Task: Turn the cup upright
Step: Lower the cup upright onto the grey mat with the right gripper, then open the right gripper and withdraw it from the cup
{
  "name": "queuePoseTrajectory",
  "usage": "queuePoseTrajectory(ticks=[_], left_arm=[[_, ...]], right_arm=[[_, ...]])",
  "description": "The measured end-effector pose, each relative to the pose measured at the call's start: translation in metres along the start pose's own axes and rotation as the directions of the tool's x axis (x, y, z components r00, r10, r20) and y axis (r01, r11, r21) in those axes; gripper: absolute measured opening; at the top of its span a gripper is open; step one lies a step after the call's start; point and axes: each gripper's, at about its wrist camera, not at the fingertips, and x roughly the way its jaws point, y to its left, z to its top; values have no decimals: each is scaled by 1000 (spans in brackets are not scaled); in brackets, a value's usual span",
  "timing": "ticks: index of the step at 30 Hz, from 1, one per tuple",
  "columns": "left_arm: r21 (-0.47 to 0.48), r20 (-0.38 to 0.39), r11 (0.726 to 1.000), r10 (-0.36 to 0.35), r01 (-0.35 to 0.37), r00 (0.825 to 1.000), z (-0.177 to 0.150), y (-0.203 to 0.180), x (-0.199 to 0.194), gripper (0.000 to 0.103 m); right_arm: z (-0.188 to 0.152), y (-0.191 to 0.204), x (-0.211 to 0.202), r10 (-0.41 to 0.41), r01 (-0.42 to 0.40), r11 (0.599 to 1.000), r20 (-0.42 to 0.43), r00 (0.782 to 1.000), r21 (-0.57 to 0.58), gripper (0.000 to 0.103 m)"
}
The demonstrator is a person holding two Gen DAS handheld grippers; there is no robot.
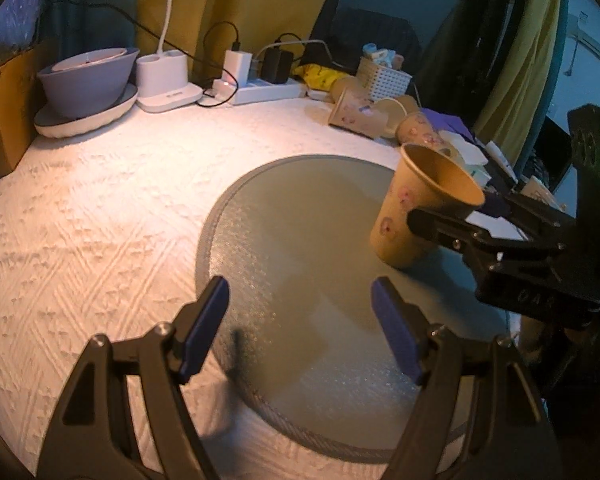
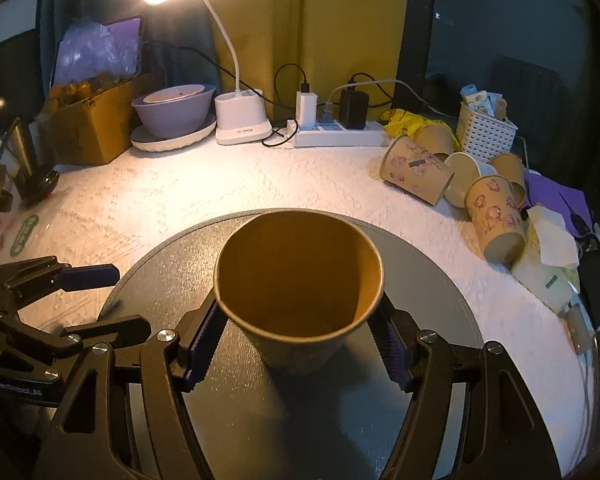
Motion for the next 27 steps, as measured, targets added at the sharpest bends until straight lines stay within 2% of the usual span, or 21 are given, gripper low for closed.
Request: queuePoseTrajectory(ticks=[13,27], left_arm=[[35,41,999,0,-1,999,-11,-17,-25,75],[80,119,997,-1,-8,993,-21,-35,-63,75]], right_arm=[[-20,6,-30,-20,19,999,22,1000,25,73],[-36,15,-75,-46,44,999,69,997,31,73]])
